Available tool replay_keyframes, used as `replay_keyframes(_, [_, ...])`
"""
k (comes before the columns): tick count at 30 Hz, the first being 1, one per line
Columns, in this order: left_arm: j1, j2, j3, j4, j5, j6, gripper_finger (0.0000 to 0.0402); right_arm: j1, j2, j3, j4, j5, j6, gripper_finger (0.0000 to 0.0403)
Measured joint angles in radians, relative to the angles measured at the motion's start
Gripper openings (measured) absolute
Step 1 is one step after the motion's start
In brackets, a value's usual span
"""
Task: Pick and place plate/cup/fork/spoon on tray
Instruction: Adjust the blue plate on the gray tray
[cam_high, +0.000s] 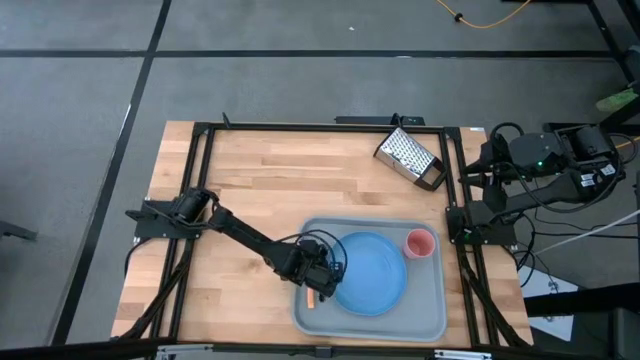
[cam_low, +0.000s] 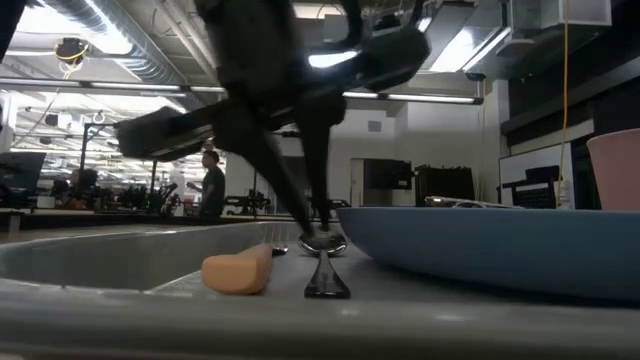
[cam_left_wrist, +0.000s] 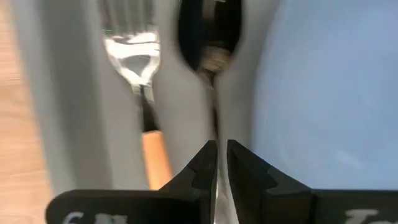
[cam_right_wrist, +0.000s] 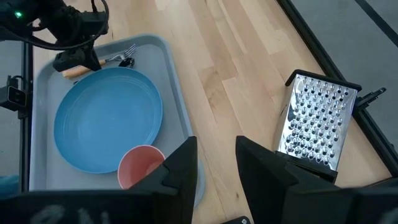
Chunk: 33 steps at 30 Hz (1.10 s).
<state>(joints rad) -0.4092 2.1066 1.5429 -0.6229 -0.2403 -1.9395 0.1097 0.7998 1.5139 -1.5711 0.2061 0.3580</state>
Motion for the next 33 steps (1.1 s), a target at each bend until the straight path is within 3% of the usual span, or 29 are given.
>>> replay_keyframes(7, [0.053, -0.07, 0.0, -0.107, 0.119, 0.215, 0.0019, 0.0, 0.0, 0.0, 0.0, 0.0, 0.005, 0.0115])
replay_keyframes(13, [0.096, -0.164, 0.0, -0.164, 0.142, 0.546, 0.0008, 0.0, 0.0, 0.0, 0.0, -0.016, 0.007, 0.0115])
replay_keyframes(23, [0.132, -0.212, 0.0, -0.228, -0.133, 1.263, 0.0005, 0.0, 0.0, 0.0, 0.0, -0.072, 0.118, 0.0115])
replay_keyframes(26, [0.135, -0.212, -0.002, -0.256, -0.178, 1.344, 0.0009, 0.0, 0.001, 0.0, 0.0, -0.063, 0.154, 0.0115])
replay_keyframes(33, [0.095, -0.235, -0.004, -0.381, -0.172, 1.345, 0.0003, 0.0, 0.001, 0.0, 0.0, 0.062, 0.164, 0.0115])
